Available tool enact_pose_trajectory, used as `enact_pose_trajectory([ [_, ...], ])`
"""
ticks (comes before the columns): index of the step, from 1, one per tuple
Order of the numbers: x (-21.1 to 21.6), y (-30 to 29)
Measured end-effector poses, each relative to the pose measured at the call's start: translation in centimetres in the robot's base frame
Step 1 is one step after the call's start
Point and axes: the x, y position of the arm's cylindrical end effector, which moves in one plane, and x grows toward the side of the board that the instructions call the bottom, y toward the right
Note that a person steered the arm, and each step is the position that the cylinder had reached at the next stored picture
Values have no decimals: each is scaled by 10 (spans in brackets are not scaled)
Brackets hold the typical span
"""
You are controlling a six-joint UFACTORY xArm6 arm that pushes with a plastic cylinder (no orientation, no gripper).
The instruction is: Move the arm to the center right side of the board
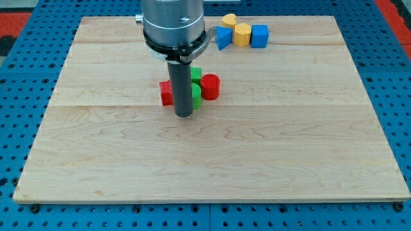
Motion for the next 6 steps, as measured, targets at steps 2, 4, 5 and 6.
enact_pose_trajectory([
  [2, 6, 0],
  [4, 9, -6],
  [5, 18, 15],
  [6, 27, 114],
])
